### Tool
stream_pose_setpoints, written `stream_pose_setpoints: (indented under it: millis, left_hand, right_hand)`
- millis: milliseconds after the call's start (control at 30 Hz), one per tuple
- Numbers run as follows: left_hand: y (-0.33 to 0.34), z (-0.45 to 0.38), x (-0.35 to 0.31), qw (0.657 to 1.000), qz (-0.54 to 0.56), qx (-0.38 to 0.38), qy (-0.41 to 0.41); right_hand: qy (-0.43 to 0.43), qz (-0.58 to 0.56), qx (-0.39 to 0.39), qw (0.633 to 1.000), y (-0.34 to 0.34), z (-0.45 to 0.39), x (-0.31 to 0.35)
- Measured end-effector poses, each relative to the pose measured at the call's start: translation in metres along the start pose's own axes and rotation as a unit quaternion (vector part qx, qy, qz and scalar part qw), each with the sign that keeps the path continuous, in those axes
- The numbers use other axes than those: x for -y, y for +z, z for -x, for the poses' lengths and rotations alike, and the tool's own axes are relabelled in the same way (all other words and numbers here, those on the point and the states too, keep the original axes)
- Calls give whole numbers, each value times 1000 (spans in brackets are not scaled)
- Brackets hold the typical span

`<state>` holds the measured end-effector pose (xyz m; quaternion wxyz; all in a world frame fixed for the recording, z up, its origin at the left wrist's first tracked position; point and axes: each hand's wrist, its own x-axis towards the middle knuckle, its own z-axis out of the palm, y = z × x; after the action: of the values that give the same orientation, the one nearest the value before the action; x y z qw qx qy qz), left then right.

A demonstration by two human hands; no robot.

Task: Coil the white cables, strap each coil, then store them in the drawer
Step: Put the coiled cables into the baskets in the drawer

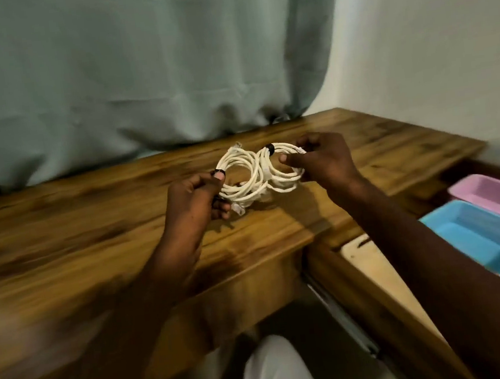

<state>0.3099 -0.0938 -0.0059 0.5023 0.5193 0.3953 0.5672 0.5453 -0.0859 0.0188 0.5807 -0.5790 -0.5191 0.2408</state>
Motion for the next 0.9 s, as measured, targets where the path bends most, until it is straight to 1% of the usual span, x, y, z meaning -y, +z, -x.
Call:
stream_pose_setpoints:
  millis: [100,200,300,400,500,633,800,867,900]
  left_hand:
    - [73,18,5,997,1,75,-23]
    - [133,38,14,994,-11,94,-62]
    - [181,55,29,987,-85,110,-79]
    - [214,71,52,962,-200,167,-75]
    - [222,85,72,928,-279,235,-81]
    - [222,92,82,870,-419,257,-25]
    - [235,84,88,812,-476,337,-34]
    - [238,86,90,785,-509,352,-27]
    - [237,86,91,770,-533,351,-4]
  right_hand:
    - [29,4,-57,998,-75,9,-20]
    - [49,48,-119,990,-141,21,-42]
    - [94,87,-182,975,-195,35,-68]
    - [153,161,-227,948,-234,46,-103]
    - [225,239,-214,920,-255,53,-134]
    - [289,303,-172,892,-260,53,-154]
    - [309,338,-119,881,-251,46,-156]
    - [291,386,-83,872,-244,51,-151]
    - [273,420,-70,863,-239,54,-147]
